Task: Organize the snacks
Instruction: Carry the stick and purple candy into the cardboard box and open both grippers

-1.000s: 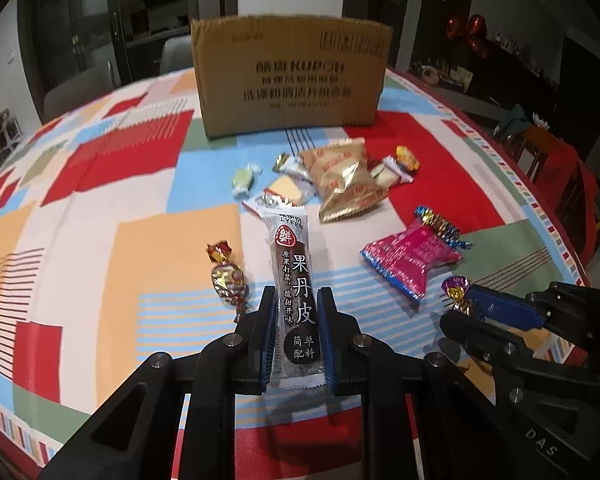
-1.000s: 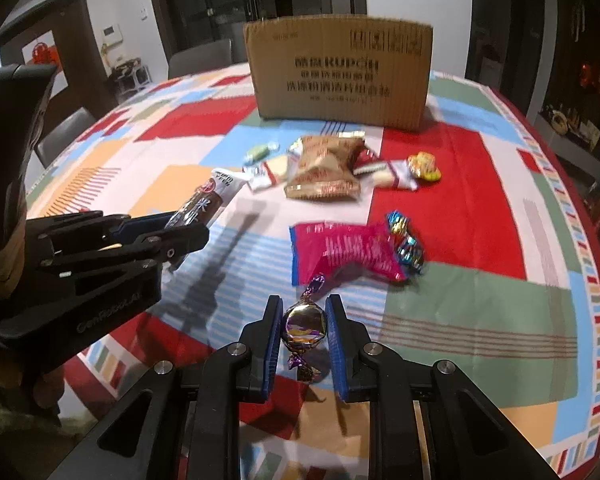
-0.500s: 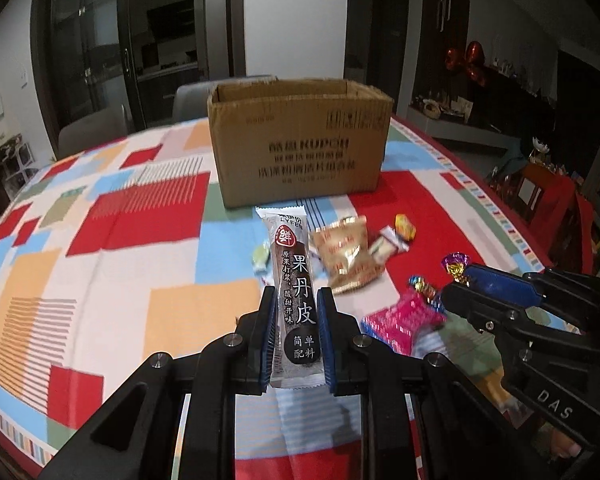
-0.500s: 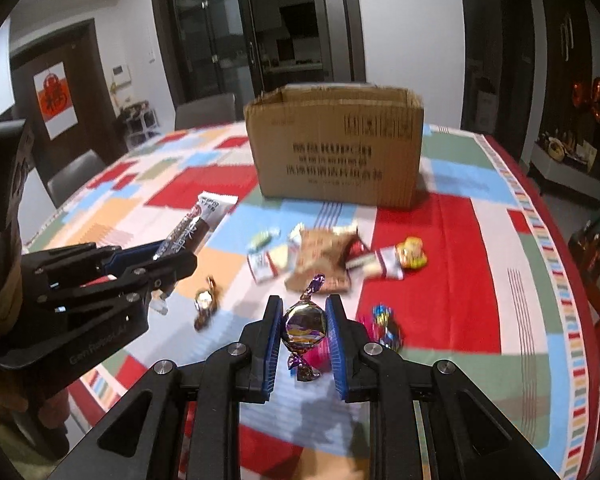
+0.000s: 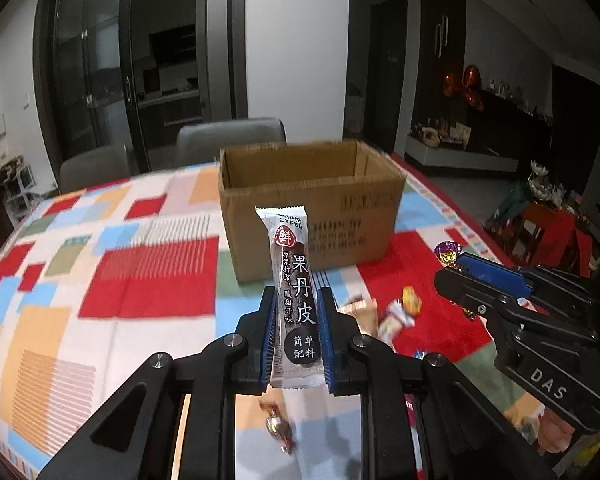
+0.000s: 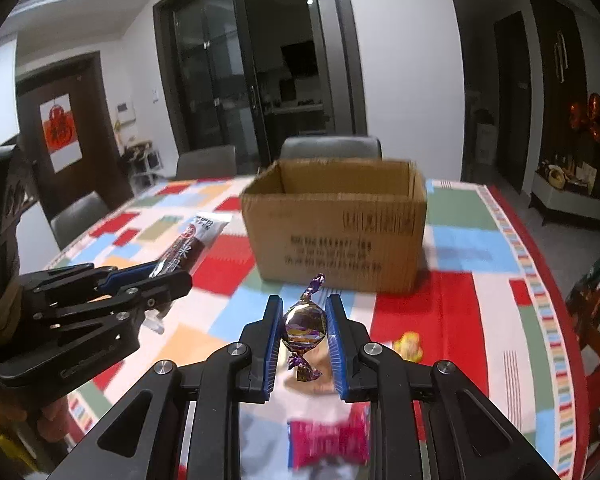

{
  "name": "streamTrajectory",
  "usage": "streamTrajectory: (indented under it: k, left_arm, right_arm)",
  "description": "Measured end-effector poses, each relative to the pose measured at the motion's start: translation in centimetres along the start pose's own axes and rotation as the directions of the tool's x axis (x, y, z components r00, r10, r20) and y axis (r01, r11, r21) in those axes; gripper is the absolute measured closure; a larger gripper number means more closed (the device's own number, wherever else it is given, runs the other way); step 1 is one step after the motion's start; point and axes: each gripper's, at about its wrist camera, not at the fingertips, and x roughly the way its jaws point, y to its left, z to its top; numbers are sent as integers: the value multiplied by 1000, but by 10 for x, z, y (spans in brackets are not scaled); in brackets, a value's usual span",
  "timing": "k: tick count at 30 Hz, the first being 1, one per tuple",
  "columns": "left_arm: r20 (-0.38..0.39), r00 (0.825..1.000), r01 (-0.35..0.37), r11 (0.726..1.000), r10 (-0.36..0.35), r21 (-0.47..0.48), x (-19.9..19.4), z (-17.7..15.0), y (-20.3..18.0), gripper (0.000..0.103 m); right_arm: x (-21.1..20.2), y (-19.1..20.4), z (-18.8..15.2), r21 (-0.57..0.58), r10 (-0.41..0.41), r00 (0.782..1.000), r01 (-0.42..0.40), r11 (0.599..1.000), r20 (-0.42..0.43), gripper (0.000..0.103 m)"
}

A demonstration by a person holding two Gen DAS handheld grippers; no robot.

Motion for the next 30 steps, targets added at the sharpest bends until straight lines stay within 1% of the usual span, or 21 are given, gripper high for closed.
streamTrajectory:
  k: [3, 8, 11, 14, 17, 21, 25, 30]
  left_arm:
    - [19, 1000, -5, 1000, 5, 11, 2, 21, 4, 83]
    - [27, 1000, 2, 1000, -3, 23, 9, 51, 9, 83]
    - [19, 1000, 11, 999, -12, 32, 17, 69, 12, 83]
    - [-9, 999, 34, 999, -34, 28, 29, 89, 18, 83]
    - [-44, 997, 62, 998, -62, 5, 41, 106, 25, 83]
    - [-77, 995, 63, 998, -63, -10, 58, 127, 30, 83]
    - [-130, 988, 78, 997, -80, -24, 80, 142, 34, 83]
    - [-175, 983, 61, 998, -64, -27, 108, 157, 34, 83]
  right_arm:
    - [7, -6, 21, 21, 4, 1000, -5, 1000, 20, 80]
    - [21, -15, 58, 30, 14, 999, -15, 999, 40, 80]
    - [29, -21, 76, 31, 13, 999, -14, 999, 41, 80]
    - [39, -28, 93, 42, 17, 999, -18, 999, 34, 80]
    - [52, -35, 109, 43, 14, 1000, -14, 999, 16, 80]
    - [72, -42, 130, 40, 8, 1000, -7, 999, -25, 80]
    - [92, -50, 148, 50, 8, 997, -4, 999, -71, 80]
    - [118, -62, 164, 72, 28, 989, -17, 997, -143, 80]
